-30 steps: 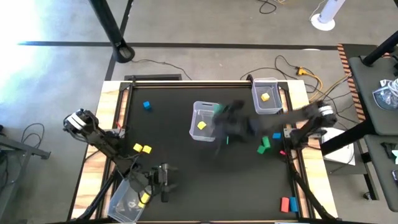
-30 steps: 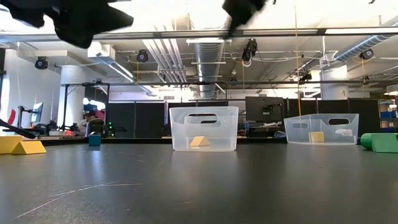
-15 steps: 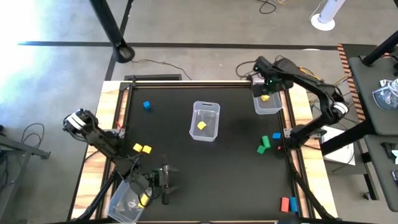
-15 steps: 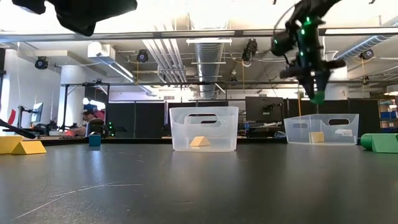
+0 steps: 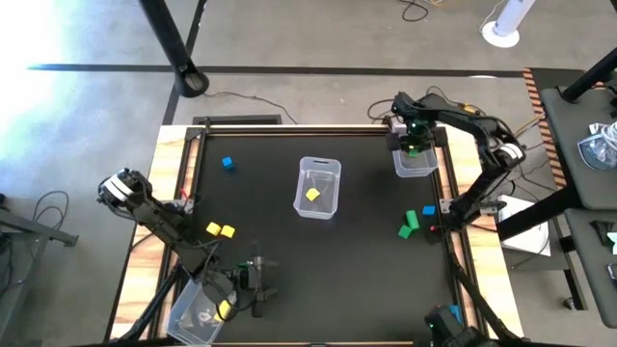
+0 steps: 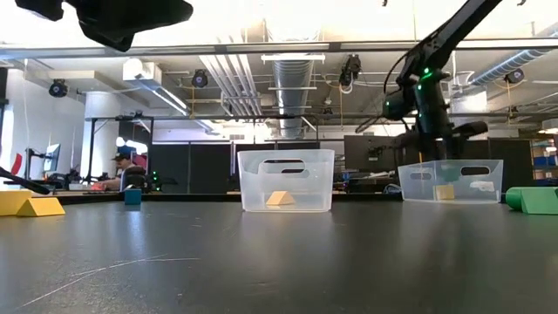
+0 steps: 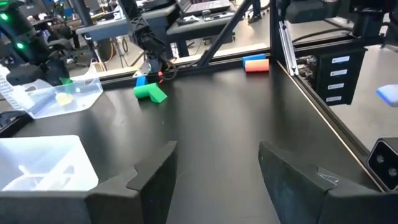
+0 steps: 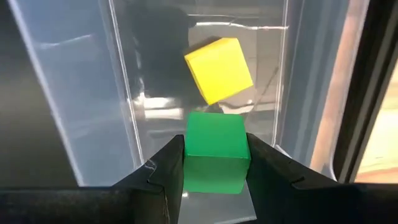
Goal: Sort blocks by size
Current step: Put the green square block into the top transparent bin, then put the blue square block into the top transparent bin
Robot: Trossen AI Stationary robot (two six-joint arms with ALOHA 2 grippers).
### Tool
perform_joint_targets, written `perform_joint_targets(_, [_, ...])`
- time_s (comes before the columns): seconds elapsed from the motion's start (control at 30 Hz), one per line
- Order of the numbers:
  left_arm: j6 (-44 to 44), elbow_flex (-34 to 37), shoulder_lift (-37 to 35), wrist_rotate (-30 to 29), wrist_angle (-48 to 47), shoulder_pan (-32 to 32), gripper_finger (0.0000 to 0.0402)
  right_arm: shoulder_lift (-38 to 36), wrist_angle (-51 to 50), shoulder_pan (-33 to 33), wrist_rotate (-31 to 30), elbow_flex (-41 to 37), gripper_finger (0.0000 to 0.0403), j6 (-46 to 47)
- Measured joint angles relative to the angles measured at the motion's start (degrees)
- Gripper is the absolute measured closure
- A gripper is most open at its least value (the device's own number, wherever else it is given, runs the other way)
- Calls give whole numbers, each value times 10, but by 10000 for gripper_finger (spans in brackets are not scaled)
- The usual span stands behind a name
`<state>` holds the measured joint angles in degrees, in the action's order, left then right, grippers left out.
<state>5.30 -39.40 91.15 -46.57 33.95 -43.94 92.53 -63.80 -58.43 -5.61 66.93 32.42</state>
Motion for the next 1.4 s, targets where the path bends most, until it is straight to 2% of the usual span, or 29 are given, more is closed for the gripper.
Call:
perform_joint_targets(0.37, [5, 0, 0, 0, -6, 0, 191, 13, 20, -5, 7, 0, 271, 40])
perform_joint_targets(0.87, [19, -7, 0, 0, -8, 0, 191, 14, 93, -1, -2, -56, 269, 100])
perform_joint_targets(1.13, [24, -7, 0, 6, -10, 0, 191, 12, 95, 1, -10, -57, 205, 95])
perform_joint_targets(1.3, [25, -7, 0, 6, -10, 1, 191, -26, 77, 11, -52, -34, 174, 83])
perform_joint_targets(1.4, [27, -7, 0, 6, -10, 3, 191, -64, 69, 29, -101, -11, 162, 45])
